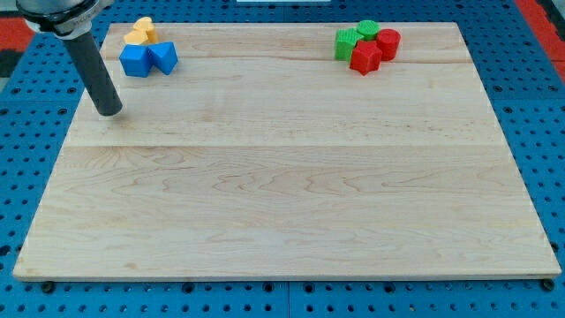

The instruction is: Push the blue cube into the blue triangle

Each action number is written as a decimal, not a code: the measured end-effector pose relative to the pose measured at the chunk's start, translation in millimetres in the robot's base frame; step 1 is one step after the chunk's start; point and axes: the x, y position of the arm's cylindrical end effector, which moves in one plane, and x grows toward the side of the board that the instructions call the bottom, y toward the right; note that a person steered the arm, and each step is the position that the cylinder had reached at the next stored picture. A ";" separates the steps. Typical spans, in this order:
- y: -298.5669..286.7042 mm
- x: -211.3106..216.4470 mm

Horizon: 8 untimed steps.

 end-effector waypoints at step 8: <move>-54.5 -80.0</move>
